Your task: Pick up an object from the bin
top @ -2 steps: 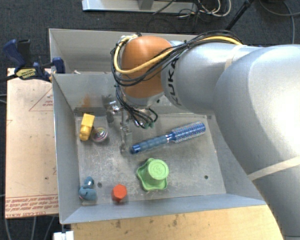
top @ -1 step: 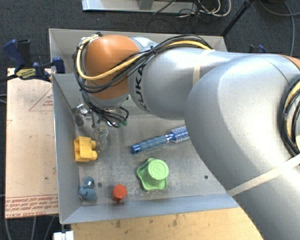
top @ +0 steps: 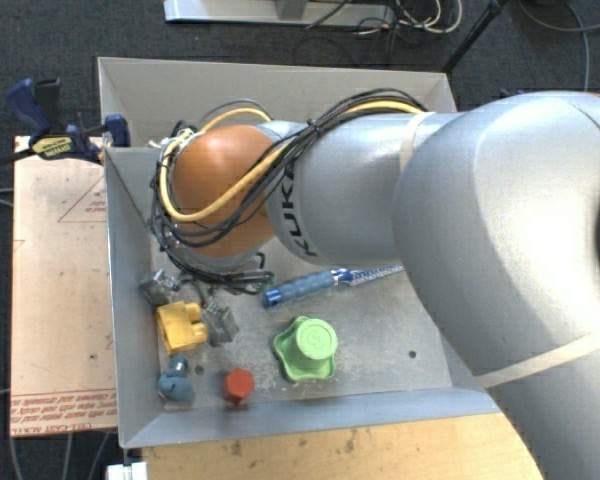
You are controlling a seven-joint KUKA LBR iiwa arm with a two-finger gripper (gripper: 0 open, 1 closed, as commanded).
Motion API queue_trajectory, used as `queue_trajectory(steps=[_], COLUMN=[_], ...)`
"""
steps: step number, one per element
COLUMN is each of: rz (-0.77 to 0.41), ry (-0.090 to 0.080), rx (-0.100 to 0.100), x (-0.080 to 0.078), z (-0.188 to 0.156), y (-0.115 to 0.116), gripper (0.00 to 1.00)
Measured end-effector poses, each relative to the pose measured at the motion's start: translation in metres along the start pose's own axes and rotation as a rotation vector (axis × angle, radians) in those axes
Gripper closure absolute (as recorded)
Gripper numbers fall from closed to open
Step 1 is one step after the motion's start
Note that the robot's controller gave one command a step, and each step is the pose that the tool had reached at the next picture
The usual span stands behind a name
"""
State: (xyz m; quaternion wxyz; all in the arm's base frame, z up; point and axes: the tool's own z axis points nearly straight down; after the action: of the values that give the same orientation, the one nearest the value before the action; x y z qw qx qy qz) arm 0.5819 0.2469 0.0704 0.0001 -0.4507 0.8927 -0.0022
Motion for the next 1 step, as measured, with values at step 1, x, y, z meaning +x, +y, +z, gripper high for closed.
queue_trajectory(steps=[1], rz=[-0.001], ry=[-0.003], rx=[-0.004], x=[-0.0013], z=[0.0000], y=[0.0015], gripper=[1.00])
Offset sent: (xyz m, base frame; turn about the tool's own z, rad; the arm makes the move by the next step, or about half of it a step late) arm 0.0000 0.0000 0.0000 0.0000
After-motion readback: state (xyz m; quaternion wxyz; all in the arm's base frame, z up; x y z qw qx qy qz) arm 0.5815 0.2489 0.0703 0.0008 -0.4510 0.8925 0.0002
